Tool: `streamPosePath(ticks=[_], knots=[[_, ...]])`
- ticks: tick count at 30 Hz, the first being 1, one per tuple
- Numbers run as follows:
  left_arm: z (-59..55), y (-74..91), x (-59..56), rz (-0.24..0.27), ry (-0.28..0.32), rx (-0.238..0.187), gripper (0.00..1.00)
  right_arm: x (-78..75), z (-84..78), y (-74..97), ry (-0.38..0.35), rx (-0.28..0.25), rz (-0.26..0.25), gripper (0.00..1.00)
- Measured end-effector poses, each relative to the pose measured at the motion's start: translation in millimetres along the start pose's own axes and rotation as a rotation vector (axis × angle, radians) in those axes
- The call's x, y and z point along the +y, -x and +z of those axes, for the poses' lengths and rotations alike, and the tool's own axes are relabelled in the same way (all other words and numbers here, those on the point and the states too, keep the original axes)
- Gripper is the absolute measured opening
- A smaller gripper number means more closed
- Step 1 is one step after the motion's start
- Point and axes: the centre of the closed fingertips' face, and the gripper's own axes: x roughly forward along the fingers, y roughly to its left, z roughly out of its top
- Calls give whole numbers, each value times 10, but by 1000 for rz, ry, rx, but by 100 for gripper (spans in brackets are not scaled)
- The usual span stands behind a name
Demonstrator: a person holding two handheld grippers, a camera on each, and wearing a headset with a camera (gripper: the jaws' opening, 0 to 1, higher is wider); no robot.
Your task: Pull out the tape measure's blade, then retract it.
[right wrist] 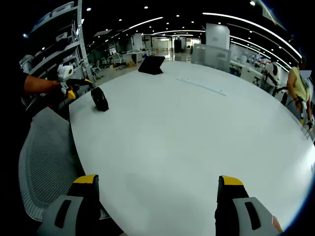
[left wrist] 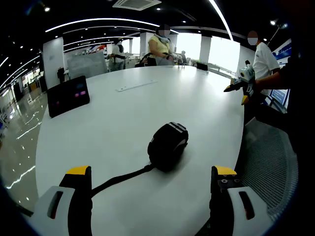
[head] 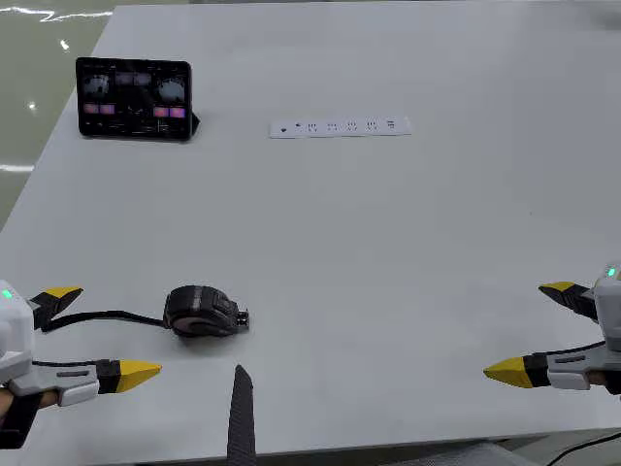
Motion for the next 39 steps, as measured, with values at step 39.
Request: streamPosePath(ticks=[39], knots=[[123,-230,-141,-120,-147,78,99,51,43,-69,58,48,52,99]])
